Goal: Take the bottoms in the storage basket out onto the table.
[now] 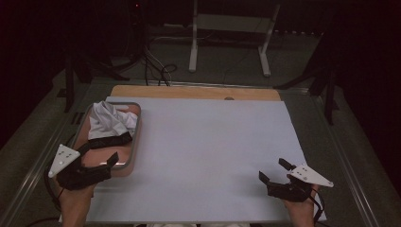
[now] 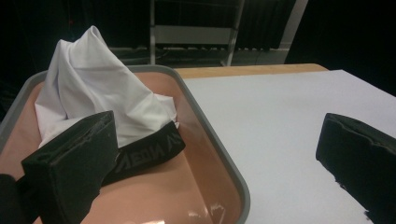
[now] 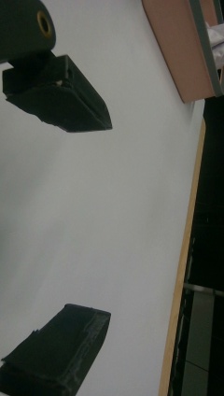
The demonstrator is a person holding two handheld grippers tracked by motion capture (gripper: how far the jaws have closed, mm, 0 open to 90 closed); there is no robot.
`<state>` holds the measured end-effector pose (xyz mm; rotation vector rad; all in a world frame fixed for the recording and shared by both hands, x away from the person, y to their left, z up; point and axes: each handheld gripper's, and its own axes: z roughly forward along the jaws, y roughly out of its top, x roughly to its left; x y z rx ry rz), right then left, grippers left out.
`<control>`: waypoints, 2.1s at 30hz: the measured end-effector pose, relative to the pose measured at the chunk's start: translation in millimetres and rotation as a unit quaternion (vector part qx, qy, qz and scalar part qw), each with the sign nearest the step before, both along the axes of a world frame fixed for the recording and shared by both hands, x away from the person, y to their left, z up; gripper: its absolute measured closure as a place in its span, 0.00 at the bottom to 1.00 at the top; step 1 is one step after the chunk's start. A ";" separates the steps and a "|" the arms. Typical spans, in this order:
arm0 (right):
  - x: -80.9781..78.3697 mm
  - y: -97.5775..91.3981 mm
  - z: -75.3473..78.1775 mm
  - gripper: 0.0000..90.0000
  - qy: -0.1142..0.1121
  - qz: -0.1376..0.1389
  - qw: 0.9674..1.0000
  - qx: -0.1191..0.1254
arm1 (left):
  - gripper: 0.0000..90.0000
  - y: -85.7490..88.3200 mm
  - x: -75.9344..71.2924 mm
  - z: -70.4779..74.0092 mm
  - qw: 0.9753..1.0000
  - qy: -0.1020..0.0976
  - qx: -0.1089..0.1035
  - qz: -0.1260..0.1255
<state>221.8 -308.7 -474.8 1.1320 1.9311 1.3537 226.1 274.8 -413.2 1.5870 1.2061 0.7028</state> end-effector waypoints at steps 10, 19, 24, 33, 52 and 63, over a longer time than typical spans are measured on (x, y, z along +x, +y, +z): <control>-5.3 1.2 0.5 0.09 0.001 -0.003 1.000 -0.002 | 0.00 0.9 26.0 8.6 0.999 0.007 0.028 0.030; -4.4 0.4 0.1 0.09 0.005 -0.008 1.000 0.002 | 0.00 1.5 44.4 18.9 0.999 0.013 0.028 0.032; -4.3 1.5 0.0 0.09 0.001 -0.006 1.000 0.003 | 0.00 3.4 56.8 23.8 0.999 0.021 0.031 0.031; -2.8 -1.0 -0.2 0.09 0.006 -0.008 1.000 0.014 | 0.00 4.3 76.0 25.8 0.999 0.039 0.031 0.023; -3.3 -1.1 0.0 0.09 0.009 -0.016 1.000 0.006 | 0.00 9.0 114.4 19.4 0.994 0.091 0.041 0.043; -3.7 -1.0 0.2 0.09 0.008 -0.016 1.000 0.005 | 0.00 5.1 132.6 11.5 0.990 0.119 0.043 0.060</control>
